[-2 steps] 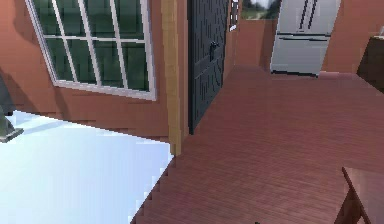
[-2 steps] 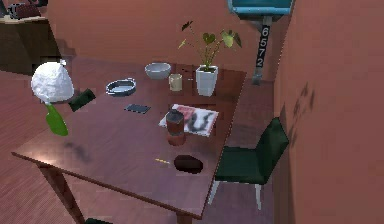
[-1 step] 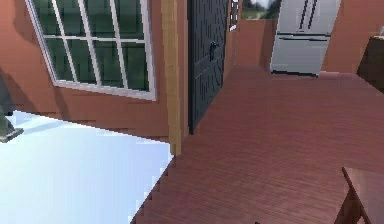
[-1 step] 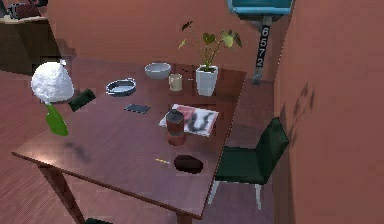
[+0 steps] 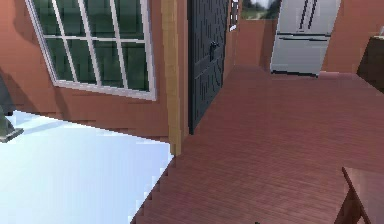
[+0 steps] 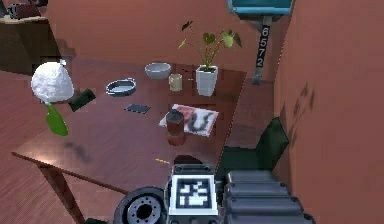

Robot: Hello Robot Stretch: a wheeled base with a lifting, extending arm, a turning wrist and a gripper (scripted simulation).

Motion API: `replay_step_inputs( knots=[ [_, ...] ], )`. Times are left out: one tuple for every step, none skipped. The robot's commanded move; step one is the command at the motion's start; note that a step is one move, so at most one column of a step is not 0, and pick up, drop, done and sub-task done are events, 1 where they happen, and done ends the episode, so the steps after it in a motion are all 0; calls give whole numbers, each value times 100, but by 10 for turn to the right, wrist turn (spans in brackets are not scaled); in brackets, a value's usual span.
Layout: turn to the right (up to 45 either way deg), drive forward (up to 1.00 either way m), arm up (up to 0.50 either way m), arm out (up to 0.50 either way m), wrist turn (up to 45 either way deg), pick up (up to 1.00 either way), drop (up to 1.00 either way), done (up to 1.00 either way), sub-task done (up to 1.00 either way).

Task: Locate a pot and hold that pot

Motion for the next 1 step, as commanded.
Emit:
replay_step_inputs(
  knots=[
    [0, 0, 0, 46, 0, 0, 0, 0, 0]
  ],
)
